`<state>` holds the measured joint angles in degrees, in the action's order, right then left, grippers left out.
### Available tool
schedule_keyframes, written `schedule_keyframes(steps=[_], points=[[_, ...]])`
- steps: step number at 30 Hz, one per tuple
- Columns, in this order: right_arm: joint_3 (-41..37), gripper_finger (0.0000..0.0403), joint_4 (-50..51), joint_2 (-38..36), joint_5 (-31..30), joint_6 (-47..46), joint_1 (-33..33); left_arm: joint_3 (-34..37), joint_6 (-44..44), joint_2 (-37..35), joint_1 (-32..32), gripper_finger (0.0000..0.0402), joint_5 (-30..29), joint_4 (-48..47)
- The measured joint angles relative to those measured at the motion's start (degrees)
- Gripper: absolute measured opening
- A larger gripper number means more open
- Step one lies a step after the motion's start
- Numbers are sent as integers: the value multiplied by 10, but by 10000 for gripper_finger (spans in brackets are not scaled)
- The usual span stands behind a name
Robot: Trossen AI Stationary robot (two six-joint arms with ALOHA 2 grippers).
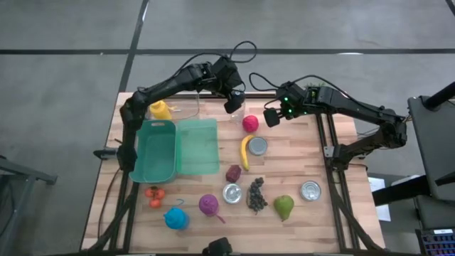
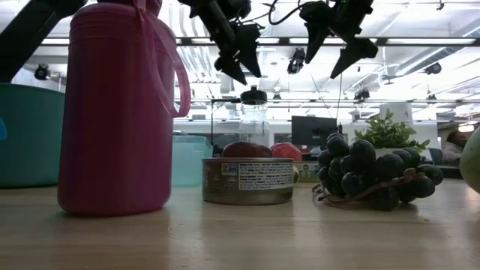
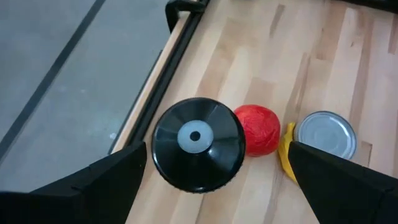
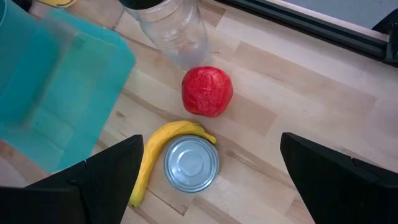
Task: Pick & Place Food Item
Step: Put the transparent water bottle into the transparent bin
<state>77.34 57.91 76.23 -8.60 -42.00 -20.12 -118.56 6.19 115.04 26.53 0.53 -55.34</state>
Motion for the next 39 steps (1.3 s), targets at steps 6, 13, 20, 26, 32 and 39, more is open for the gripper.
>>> schedule_keyframes(steps=[6,13,20,26,32,39], points=[[0,378,0,0,0,0,0,0,-2,8,1,399,6,2],[0,378,0,0,0,0,0,0,-2,28,4,399,6,2],[0,378,0,0,0,0,0,-2,-4,40,11,399,3,9],[0,378,0,0,0,0,0,-2,-4,40,10,399,4,6],[0,378,0,0,0,0,0,-2,-4,40,10,399,4,4],[0,378,0,0,0,0,0,0,-6,32,10,399,7,0]])
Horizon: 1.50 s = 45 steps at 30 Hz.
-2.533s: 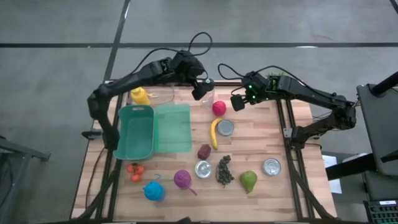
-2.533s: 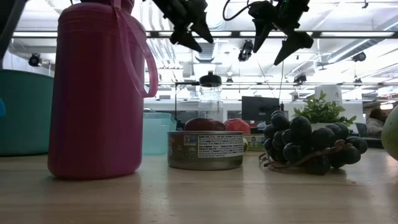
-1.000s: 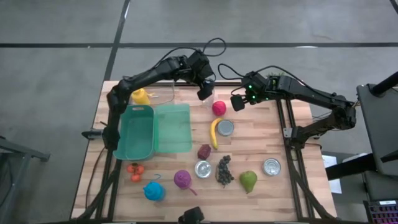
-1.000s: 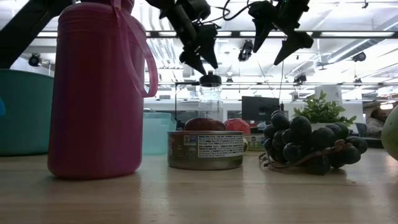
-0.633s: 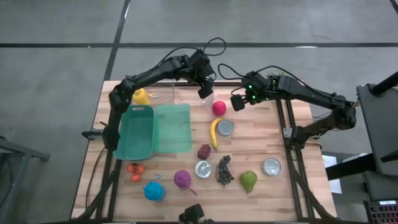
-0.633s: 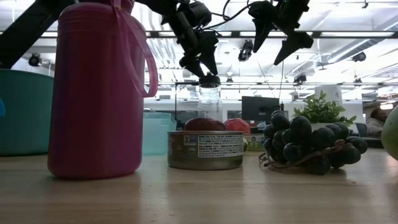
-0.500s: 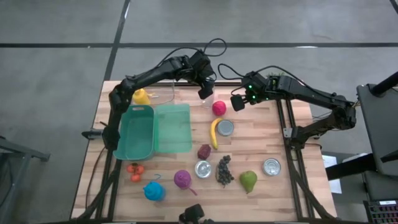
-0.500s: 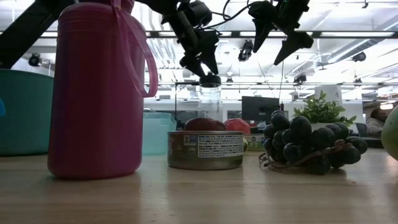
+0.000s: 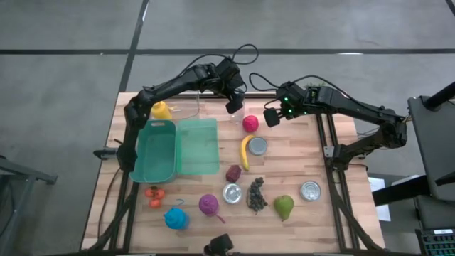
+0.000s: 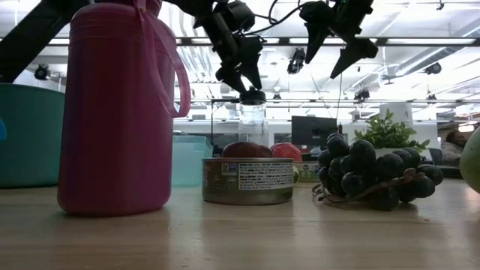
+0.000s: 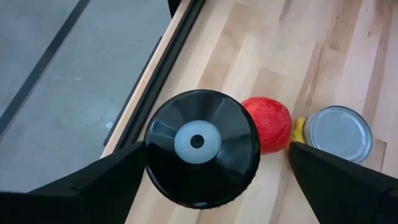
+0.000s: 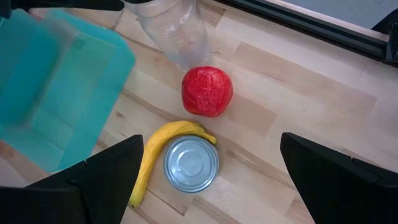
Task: Pick & Place Food Item
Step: Put the transparent water bottle into the transparent bin
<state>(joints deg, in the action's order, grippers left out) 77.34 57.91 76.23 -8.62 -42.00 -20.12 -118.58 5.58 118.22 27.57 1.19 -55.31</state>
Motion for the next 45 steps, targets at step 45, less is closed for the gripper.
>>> schedule_keyframes(steps=[45], points=[[0,378,0,0,0,0,0,48,-4,-10,9,399,-20,27]])
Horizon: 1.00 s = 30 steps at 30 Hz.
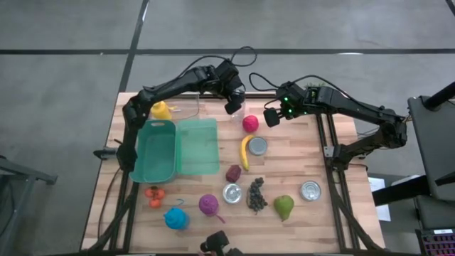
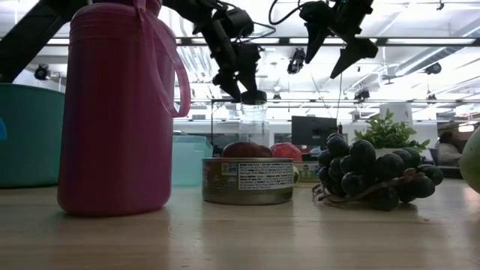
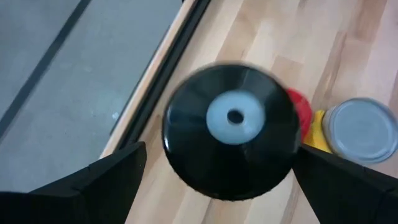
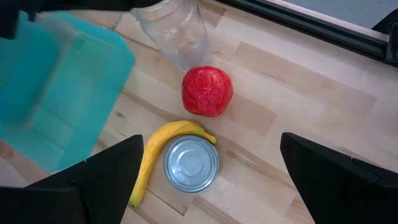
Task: Pick & Place Food Item
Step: Put the transparent water bottle into the transparent bin
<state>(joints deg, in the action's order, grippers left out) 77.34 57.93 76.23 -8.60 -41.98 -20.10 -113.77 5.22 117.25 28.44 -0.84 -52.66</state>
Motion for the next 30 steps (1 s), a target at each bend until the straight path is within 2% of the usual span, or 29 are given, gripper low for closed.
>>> schedule_keyframes(steps=[24,30], points=[[0,378,0,0,0,0,0,5,4,-1,2,399,7,32],[0,378,0,0,0,0,0,5,5,-1,2,364,14,32]])
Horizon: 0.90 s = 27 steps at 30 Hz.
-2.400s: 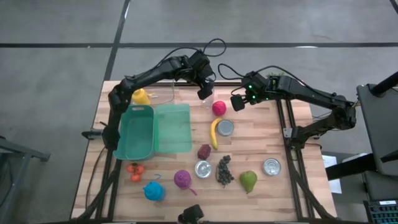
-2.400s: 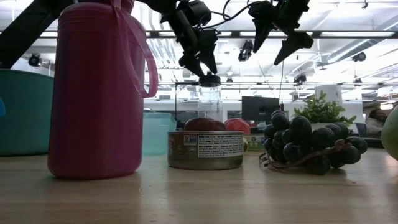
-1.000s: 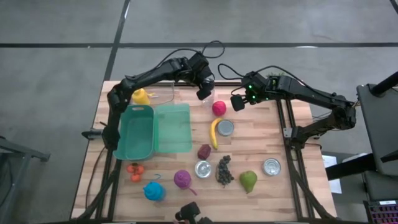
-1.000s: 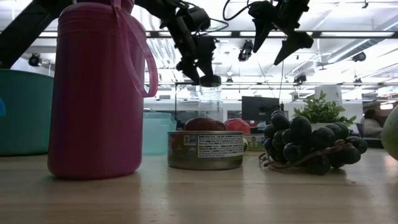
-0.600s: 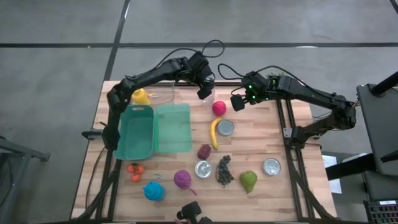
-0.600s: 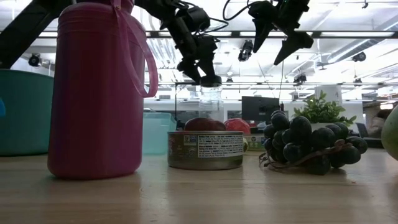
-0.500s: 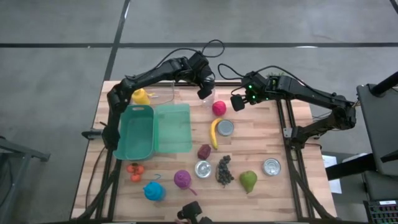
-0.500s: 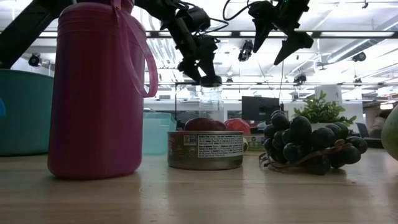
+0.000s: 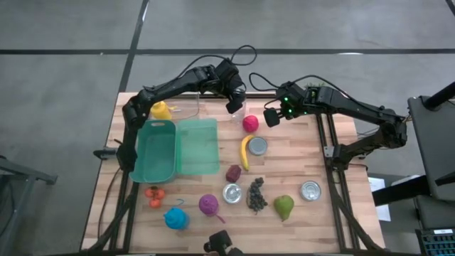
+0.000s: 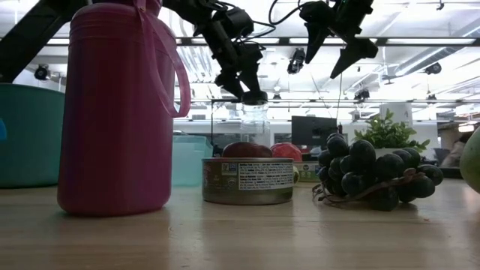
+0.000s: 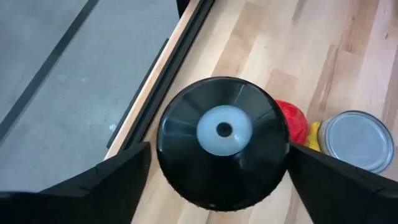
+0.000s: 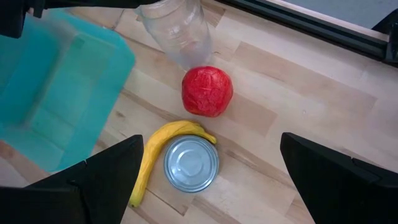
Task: Pick & Place Food Item
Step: Put the transparent water bottle into the transparent bin
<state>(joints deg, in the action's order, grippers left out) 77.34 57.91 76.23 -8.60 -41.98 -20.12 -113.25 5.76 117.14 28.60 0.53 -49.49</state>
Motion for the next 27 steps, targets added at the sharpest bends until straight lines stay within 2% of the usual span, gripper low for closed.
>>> schedule_keyframes(steps=[8,27], points=[[0,378,0,0,0,0,0,0,0,0,0,306,4,0],[0,378,0,0,0,0,0,0,0,-2,0,298,5,-1]])
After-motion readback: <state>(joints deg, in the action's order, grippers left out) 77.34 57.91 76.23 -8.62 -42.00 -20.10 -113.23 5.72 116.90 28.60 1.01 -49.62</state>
